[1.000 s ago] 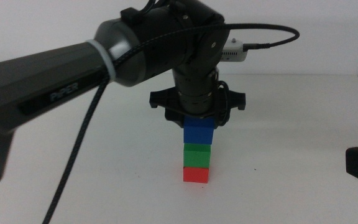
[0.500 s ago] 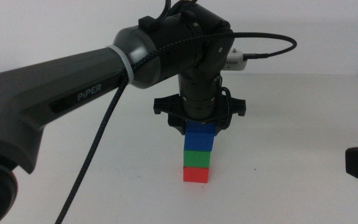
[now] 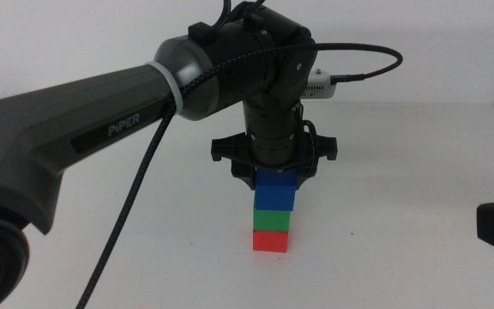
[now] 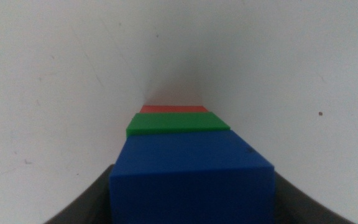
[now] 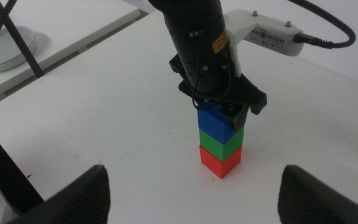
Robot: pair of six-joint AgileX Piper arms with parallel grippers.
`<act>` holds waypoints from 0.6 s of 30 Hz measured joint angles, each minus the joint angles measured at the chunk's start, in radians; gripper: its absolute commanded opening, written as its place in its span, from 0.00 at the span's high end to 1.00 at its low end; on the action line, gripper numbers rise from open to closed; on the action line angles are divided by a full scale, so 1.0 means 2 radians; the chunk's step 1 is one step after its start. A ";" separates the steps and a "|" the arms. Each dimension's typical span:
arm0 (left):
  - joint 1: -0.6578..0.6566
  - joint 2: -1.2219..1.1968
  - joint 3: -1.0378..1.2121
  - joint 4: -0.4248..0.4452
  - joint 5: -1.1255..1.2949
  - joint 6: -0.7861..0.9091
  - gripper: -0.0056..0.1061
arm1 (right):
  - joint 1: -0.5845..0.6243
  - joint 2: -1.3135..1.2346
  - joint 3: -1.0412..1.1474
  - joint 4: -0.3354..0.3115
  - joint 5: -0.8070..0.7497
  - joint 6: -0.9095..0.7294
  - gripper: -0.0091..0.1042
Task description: Stack red cubes first, then green, then blue cubes in a specific spot.
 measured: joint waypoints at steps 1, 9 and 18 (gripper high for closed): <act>0.000 0.000 0.000 0.001 0.000 0.000 0.63 | 0.000 0.000 0.000 0.000 0.000 0.000 0.10; 0.000 0.000 0.000 0.009 0.000 0.019 0.24 | 0.000 0.000 0.000 0.000 0.000 0.000 0.10; 0.000 0.000 -0.017 0.011 0.001 0.057 0.11 | 0.000 0.000 0.000 0.000 0.000 0.000 0.10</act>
